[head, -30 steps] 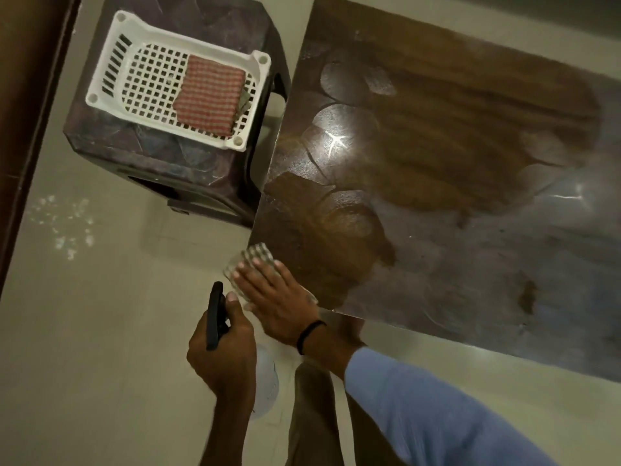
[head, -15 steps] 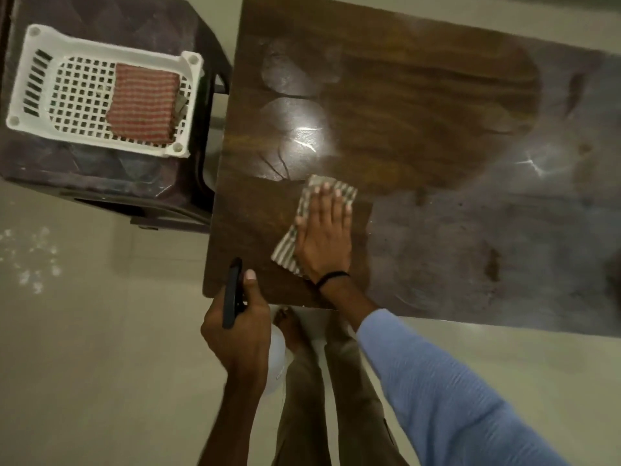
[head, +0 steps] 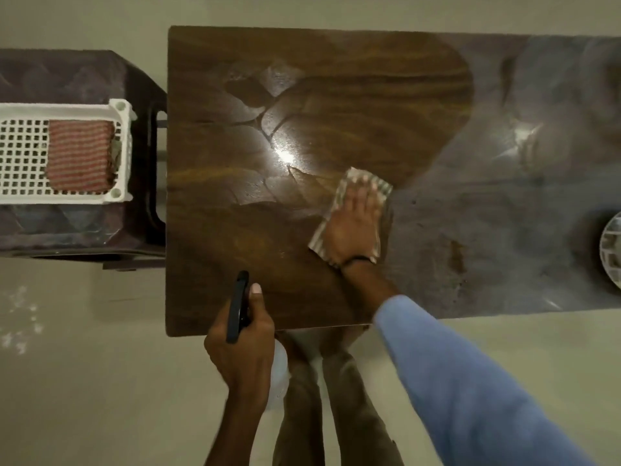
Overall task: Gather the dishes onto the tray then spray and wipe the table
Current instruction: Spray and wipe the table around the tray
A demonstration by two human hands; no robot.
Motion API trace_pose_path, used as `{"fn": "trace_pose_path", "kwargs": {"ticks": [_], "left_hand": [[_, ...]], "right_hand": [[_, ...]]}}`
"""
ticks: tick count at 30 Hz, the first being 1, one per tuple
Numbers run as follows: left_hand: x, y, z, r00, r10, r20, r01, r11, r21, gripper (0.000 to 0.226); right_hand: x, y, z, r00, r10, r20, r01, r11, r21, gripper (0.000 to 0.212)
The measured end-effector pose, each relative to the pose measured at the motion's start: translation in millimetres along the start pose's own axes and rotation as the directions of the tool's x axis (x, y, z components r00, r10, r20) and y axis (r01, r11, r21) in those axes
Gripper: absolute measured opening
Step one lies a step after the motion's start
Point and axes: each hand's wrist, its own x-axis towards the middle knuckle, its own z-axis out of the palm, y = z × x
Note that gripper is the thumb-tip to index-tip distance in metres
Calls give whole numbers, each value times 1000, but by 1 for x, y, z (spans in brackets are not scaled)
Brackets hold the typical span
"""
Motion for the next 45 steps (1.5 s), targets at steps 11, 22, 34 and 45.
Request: {"fn": "trace_pose_path", "kwargs": {"ticks": [11,22,34,45], "left_hand": [[-20,20,13,1000,-2,29,-2,992,129,28],[-40,42,71,989,100,110,-106,993,49,26],[-58,77,114,964,162,211,-181,981,71,24],[-72,109,161,932,145,333,-184,979,86,21]], "right_hand": [[-124,31,27,920,-375,110,364,925,110,67],[-30,65,-10,999,-38,-15,39,996,80,63],[-73,205,-32,999,42,20,-43,997,66,61],[-76,194,-23,974,-209,83,205,977,49,66]]}}
